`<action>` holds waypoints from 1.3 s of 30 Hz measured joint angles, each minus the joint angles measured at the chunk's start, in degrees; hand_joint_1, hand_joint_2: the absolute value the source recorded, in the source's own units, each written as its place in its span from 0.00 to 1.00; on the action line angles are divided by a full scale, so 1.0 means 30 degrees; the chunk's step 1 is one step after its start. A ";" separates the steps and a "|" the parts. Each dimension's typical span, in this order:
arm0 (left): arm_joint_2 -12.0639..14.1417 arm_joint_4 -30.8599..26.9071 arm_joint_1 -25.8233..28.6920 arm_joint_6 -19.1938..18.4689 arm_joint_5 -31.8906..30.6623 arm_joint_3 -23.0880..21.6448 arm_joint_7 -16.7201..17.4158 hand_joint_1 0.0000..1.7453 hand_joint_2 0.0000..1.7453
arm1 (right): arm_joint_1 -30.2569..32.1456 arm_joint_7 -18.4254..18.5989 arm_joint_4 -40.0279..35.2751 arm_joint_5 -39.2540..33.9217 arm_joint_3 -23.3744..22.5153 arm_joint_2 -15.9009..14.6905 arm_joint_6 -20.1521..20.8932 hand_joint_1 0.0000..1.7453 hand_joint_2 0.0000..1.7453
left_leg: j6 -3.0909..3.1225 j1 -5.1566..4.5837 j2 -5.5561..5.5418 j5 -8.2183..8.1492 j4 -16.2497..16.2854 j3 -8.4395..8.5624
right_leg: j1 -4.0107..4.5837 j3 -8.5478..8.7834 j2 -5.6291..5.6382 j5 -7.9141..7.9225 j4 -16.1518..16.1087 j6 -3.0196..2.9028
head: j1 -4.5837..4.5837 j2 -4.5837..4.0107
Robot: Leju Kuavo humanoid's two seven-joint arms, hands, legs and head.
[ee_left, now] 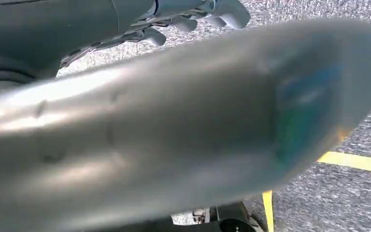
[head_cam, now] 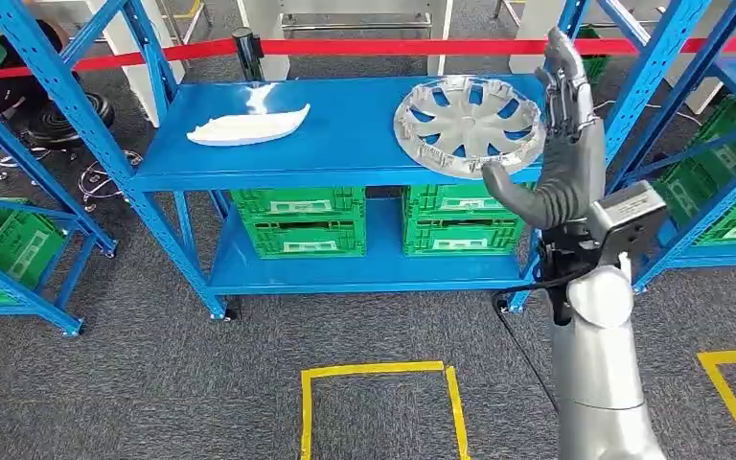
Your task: Take the parts from the cabinet and place them on the table.
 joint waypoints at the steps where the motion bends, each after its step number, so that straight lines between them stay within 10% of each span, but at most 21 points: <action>1: 0.0000 0.0007 -0.0017 0.0000 -0.0007 0.0036 -0.0036 0.00 0.00 | -0.0028 -0.0072 -0.0137 0.0643 0.0267 -0.0108 -0.0415 0.00 1.00 | 0.0000 0.0000 0.0000 0.0000 0.0000 0.0000 | 0.0000 0.0000 0.0001 0.0000 0.0000 0.0000 | 0.0000 -0.0007; 11: -0.0066 0.0109 -0.0131 0.0175 -0.0080 0.0342 -0.1042 0.00 0.00 | -0.0169 0.0110 -0.0356 0.5987 0.1653 -0.0838 -0.3678 0.00 1.00 | 0.0000 0.0000 -0.0001 0.0000 0.0000 0.0001 | 0.0000 -0.0001 0.0000 0.0000 0.0000 0.0000 | 0.0000 0.0000; 12: -0.0080 0.0109 -0.0149 0.0307 -0.0109 0.0364 -0.1188 0.00 0.00 | -0.0150 0.0110 -0.0356 0.6140 0.1682 -0.0911 -0.3773 0.00 0.00 | 0.0000 0.0000 0.0000 0.0000 0.0000 0.0001 | 0.0000 -0.0001 0.0001 0.0000 0.0000 0.0000 | 0.0000 0.0000; 20: -0.0138 0.0109 -0.0226 0.1494 -0.0678 0.0393 -0.1610 0.00 0.00 | 0.0237 0.0875 -0.0371 0.7575 0.1755 -0.1238 -0.4604 0.00 0.00 | 0.0002 -0.0002 0.0001 -0.0004 0.0008 -0.0001 | -0.0007 -0.0002 0.0002 0.0002 -0.0009 0.0002 | 0.0000 0.0000; 24: -0.0256 0.0117 -0.0274 0.1683 -0.0707 0.0401 -0.1734 0.00 0.00 | 0.0298 0.1042 -0.0408 0.7764 0.1755 -0.1282 -0.4909 0.00 0.00 | 0.0529 0.0244 0.0125 0.0472 -0.1007 0.0477 | 0.0039 0.0204 -0.0011 0.0188 -0.0487 0.0346 | -0.0014 0.0000; 29: -0.0343 0.0117 -0.0298 0.1822 -0.0729 0.0408 -0.1756 0.00 0.00 | 0.0443 0.1071 -0.0305 0.7669 0.1762 -0.1479 -0.5040 0.00 0.00 | 0.0420 0.0369 0.0311 0.0457 -0.1384 0.0849 | -0.0204 -0.3319 -0.0069 -0.1372 0.4905 0.0693 | 0.0146 -0.0007; 31: -0.0364 0.0117 -0.0277 0.1836 -0.0671 0.0422 -0.1705 0.00 0.00 | 0.0468 0.1071 -0.0240 0.7625 0.1762 -0.1501 -0.5062 0.00 0.00 | 0.0171 0.0575 0.0303 0.0205 -0.1249 0.1011 | -0.0404 -0.3515 -0.0097 0.0095 0.3994 0.0935 | 0.0153 -0.0007; 33: -0.0408 0.0117 -0.0279 0.1836 -0.0627 0.0437 -0.1705 0.00 0.00 | 0.0390 0.1028 -0.0182 0.7445 0.1762 -0.1508 -0.5135 0.00 0.00 | -0.0205 0.0894 0.0272 -0.0313 -0.0800 0.1207 | -0.0736 -0.2198 -0.0203 0.2416 0.0520 0.1340 | 0.0167 -0.0007; 34: -0.0335 0.0109 -0.0265 0.1836 -0.0619 0.0444 -0.1705 0.00 0.00 | 0.0408 0.0984 -0.0116 0.7253 0.1769 -0.1508 -0.5135 0.00 0.00 | -0.0457 0.0859 0.0246 -0.0541 -0.0652 0.0965 | -0.0647 -0.2114 -0.0151 0.1793 0.0381 0.1546 | 0.0219 0.0000; 36: -0.0320 0.0102 -0.0299 0.1865 -0.0612 0.0452 -0.1712 0.00 0.00 | 0.0420 0.0795 -0.0036 0.6743 0.1784 -0.1500 -0.4930 0.00 0.00 | -0.0702 0.0744 0.0185 -0.0786 -0.0389 0.0836 | -0.0618 -0.2140 -0.0003 0.1621 0.0455 0.0748 | 0.0313 0.0000; 39: -0.0357 0.0117 -0.0253 0.1865 -0.0583 0.0452 -0.1719 0.00 0.00 | 0.0348 0.0619 -0.0013 0.6432 0.1777 -0.1464 -0.4836 0.00 0.00 | -0.0878 0.0849 0.0212 -0.0959 -0.0507 0.1081 | -0.0573 -0.2055 0.0040 0.1392 0.0574 0.0294 | 0.0211 -0.0007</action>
